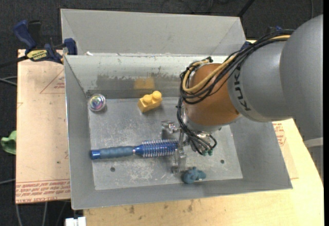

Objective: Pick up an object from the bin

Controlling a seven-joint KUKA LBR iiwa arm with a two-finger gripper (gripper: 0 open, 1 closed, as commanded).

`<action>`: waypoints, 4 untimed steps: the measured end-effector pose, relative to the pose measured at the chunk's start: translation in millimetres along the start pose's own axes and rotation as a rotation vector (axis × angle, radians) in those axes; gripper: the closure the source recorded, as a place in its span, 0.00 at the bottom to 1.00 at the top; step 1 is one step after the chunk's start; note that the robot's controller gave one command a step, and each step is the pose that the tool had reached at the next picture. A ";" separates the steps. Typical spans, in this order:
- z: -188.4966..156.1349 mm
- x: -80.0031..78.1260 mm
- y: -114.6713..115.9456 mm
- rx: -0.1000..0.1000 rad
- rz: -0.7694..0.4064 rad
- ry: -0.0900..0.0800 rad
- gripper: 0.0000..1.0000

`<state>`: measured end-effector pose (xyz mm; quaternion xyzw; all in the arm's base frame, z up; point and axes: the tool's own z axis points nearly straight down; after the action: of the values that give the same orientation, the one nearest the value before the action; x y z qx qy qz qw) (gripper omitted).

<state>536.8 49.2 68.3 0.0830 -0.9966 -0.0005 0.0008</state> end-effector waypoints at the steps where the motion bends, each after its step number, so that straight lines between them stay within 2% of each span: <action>1: 0.0 -0.4 0.6 0.000 0.001 -0.002 0.00; 2: -0.5 -1.0 0.4 0.000 0.002 -0.004 1.00; 3: -52.7 -2.3 0.6 0.001 0.003 -0.007 1.00; 4: -90.3 -3.6 1.1 0.001 0.004 -0.007 1.00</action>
Offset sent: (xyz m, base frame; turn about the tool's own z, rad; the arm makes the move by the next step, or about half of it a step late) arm 0.0000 0.0000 0.0000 0.0000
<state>540.3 50.8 158.6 0.0811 -0.9967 -0.0001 -0.0025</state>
